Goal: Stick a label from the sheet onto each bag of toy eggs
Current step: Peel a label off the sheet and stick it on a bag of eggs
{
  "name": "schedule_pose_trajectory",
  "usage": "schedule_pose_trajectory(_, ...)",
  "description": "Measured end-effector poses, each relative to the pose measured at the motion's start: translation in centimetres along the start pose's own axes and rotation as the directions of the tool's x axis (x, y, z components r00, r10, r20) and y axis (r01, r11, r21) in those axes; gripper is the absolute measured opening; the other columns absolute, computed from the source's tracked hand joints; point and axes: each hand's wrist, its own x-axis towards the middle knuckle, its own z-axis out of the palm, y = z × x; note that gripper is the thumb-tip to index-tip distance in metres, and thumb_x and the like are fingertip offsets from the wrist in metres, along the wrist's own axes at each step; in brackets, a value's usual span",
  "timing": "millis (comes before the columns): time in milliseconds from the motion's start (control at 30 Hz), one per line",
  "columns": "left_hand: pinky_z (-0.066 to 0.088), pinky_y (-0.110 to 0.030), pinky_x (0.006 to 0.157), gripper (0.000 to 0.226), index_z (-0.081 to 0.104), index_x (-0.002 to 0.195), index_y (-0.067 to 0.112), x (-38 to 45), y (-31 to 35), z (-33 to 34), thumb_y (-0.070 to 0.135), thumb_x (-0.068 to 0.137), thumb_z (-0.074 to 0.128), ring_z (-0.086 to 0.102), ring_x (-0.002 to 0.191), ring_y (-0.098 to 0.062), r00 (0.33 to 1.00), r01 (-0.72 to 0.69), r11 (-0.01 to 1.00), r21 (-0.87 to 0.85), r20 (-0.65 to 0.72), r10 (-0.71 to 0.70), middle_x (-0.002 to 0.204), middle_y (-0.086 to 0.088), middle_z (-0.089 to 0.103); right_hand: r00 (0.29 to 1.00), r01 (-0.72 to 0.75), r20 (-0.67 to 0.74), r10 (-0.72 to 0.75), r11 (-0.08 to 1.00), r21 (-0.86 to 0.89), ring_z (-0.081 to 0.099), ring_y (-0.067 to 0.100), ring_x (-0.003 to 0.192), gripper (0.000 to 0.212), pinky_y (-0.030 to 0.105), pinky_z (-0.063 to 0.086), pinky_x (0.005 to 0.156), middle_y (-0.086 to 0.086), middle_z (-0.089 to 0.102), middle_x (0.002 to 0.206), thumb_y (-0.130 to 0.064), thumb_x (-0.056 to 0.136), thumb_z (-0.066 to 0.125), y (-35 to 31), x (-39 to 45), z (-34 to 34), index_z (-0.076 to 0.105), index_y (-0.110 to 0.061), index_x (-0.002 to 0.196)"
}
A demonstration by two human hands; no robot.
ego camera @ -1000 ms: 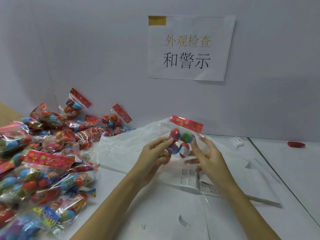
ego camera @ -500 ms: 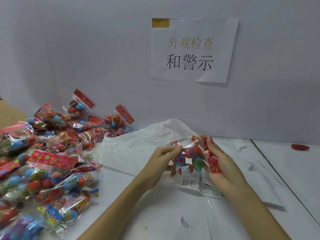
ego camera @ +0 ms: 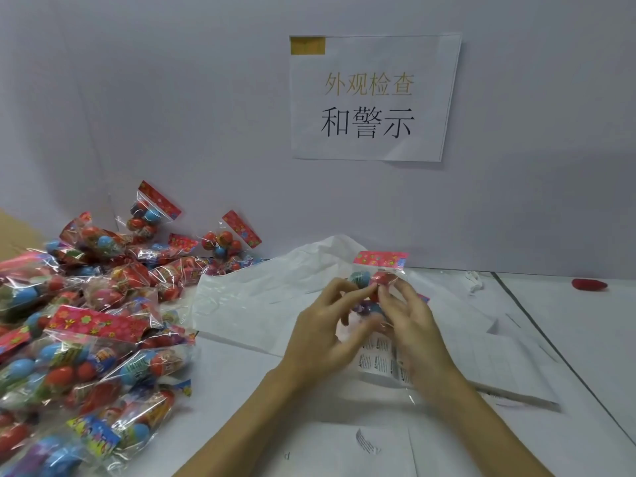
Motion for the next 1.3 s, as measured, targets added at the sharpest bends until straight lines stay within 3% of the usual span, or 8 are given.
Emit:
schedule_pose_trajectory(167,0.053,-0.015,0.065,0.047,0.059,0.133,0.028,1.4,-0.6,-0.6,0.055,0.094,0.062,0.061,0.092,-0.01,0.914,0.324,0.946,-0.004,-0.257,-0.314,0.111,0.017,0.056,0.995,-0.086,-0.07,0.075,0.982,-0.17,0.077,0.021,0.094,0.025,0.035,0.059,0.079,0.001,0.08,0.102,-0.024,0.111,0.046,0.3,0.4,-0.9,0.064,-0.033,0.126)
schedule_pose_trajectory(367,0.062,-0.029,0.071,0.044,0.076,0.107,0.012,1.7,-1.2,-2.0,0.045,0.077,0.08,0.075,0.082,-0.019,0.671,0.624,0.463,-0.629,0.128,-0.73,0.093,-0.003,0.079,0.997,0.02,0.075,0.0,0.967,-0.256,0.078,0.016,0.093,0.026,0.022,0.061,0.073,-0.005,0.081,0.101,-0.025,0.109,0.051,0.3,0.1,-0.5,0.072,-0.035,0.121)
schedule_pose_trajectory(533,0.065,-0.036,0.08,0.013,0.079,0.094,0.017,1.8,-2.6,-2.1,0.028,0.087,0.082,0.076,0.092,-0.021,0.648,0.605,0.541,-0.584,-0.033,-0.761,0.097,-0.002,0.079,0.995,0.036,0.103,-0.005,0.955,-0.296,0.078,0.014,0.09,0.022,0.02,0.06,0.069,-0.006,0.081,0.097,-0.031,0.105,0.057,0.9,0.2,-0.1,0.068,-0.032,0.123)
schedule_pose_trajectory(700,0.055,-0.013,0.061,0.015,0.073,0.095,0.028,2.0,-1.9,-2.3,0.041,0.09,0.076,0.073,0.086,-0.005,0.677,0.601,0.644,-0.474,-0.128,-0.725,0.091,0.013,0.076,0.983,-0.079,0.143,0.111,0.973,-0.216,0.079,0.021,0.096,0.041,0.032,0.064,0.08,0.002,0.081,0.101,-0.046,0.087,0.071,0.9,0.3,-0.6,0.069,-0.026,0.123)
schedule_pose_trajectory(833,0.063,-0.032,0.065,0.056,0.071,0.114,0.019,1.9,-1.1,-2.2,0.065,0.084,0.064,0.075,0.084,-0.021,0.705,0.675,0.57,-0.468,0.182,-0.685,0.104,-0.004,0.076,0.98,-0.179,0.076,0.186,0.979,-0.093,0.078,0.024,0.1,0.027,0.039,0.061,0.092,0.004,0.08,0.111,-0.034,0.101,0.063,0.7,0.6,-1.3,0.065,-0.026,0.127)
schedule_pose_trajectory(1033,0.06,-0.027,0.073,0.033,0.075,0.101,0.018,1.4,-0.1,-1.2,0.047,0.086,0.078,0.076,0.085,-0.019,0.855,0.475,0.76,-0.443,0.027,-0.518,0.095,0.001,0.077,0.995,0.09,-0.005,-0.103,0.887,-0.452,0.073,0.013,0.099,0.031,0.023,0.062,0.077,-0.009,0.074,0.106,-0.054,0.097,0.054,0.1,0.2,-1.1,0.067,-0.033,0.117)
schedule_pose_trajectory(1200,0.059,-0.034,0.097,0.073,0.08,0.115,0.016,1.5,0.6,-1.9,0.067,0.102,0.03,0.074,0.106,-0.028,0.821,0.537,0.622,-0.57,0.184,-0.54,0.111,-0.009,0.078,0.981,-0.186,0.044,0.188,0.982,-0.042,0.076,0.03,0.104,0.046,0.042,0.064,0.088,0.013,0.078,0.114,-0.057,0.094,0.061,-0.9,0.4,-1.4,0.076,-0.021,0.119)
schedule_pose_trajectory(1300,0.061,-0.032,0.091,0.07,0.079,0.114,0.01,1.8,0.6,-2.0,0.062,0.105,0.034,0.075,0.104,-0.028,0.812,0.547,0.617,-0.567,0.178,-0.556,0.112,-0.008,0.078,0.898,-0.428,0.146,0.415,0.746,0.51,0.072,0.048,0.107,0.049,0.042,0.066,0.071,0.035,0.069,0.121,-0.033,0.094,0.063,-2.9,0.8,-4.0,0.065,0.002,0.129)
